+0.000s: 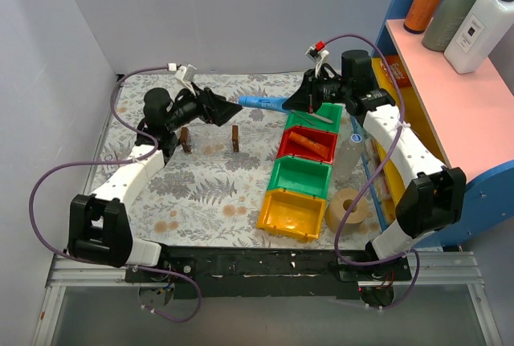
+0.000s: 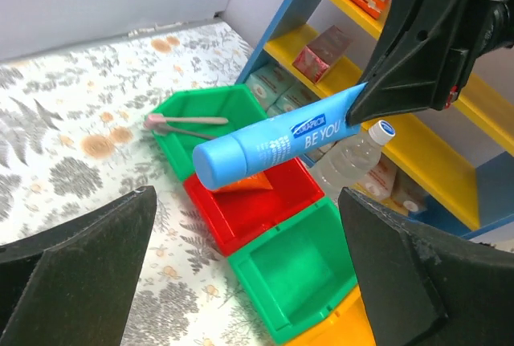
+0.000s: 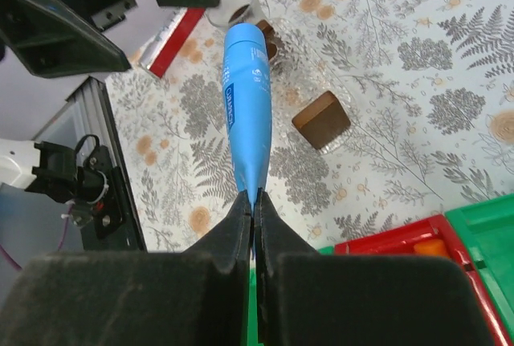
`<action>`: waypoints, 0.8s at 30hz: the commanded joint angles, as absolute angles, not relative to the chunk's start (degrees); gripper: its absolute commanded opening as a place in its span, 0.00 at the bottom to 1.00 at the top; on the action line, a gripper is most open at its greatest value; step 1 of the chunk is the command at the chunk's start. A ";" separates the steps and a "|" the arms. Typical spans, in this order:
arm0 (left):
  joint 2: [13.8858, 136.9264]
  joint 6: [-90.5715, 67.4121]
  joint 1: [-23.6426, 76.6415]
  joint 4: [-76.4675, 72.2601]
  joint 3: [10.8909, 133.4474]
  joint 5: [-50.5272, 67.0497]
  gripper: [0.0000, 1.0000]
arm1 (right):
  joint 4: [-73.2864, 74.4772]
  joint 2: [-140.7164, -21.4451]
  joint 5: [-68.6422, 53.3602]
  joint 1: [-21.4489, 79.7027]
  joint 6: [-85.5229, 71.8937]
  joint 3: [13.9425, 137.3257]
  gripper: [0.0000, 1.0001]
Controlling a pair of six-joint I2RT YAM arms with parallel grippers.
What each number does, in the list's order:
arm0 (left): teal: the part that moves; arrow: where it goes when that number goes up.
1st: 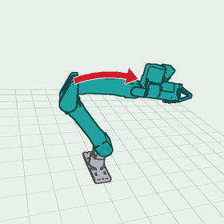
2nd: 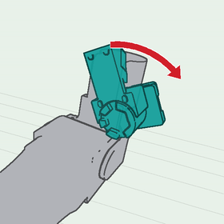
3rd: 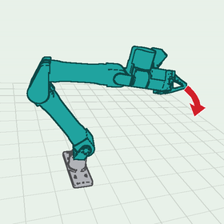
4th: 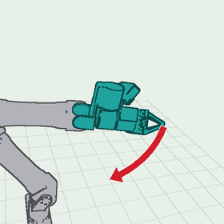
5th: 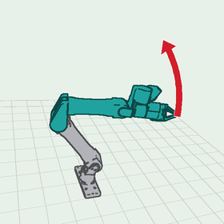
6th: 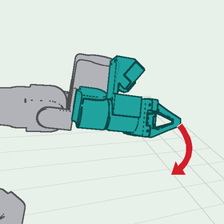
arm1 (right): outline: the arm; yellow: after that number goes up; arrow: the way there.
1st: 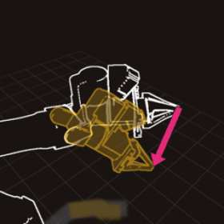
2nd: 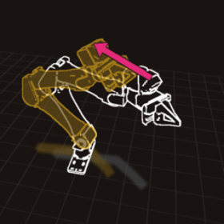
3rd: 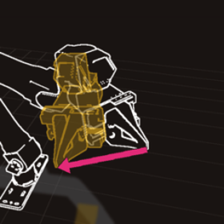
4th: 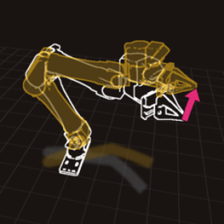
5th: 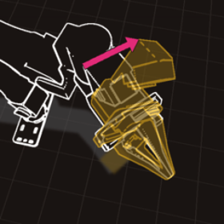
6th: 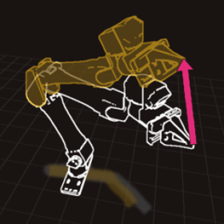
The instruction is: Prepare toiletry sets of a toothbrush and toothpaste on the tray
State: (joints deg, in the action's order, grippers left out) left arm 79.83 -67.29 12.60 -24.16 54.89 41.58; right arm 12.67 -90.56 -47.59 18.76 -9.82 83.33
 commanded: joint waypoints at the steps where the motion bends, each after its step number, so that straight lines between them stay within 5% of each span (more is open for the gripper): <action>1: 75.15 -56.26 13.09 -17.32 59.58 42.87 0.98 | 28.28 -93.06 -46.32 18.63 1.39 92.87 0.01; 15: 85.16 -40.08 27.94 5.88 73.39 49.83 0.98 | 45.70 -96.50 -46.84 26.10 9.93 98.17 0.01; 24: 85.35 -38.06 28.65 8.17 71.72 47.20 0.82 | 46.41 -95.36 -47.99 26.72 11.07 97.21 0.01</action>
State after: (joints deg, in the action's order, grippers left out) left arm 87.74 -40.64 28.77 6.68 71.92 48.36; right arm 46.57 -97.36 -45.80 26.92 9.69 95.15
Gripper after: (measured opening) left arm 0.841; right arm 0.031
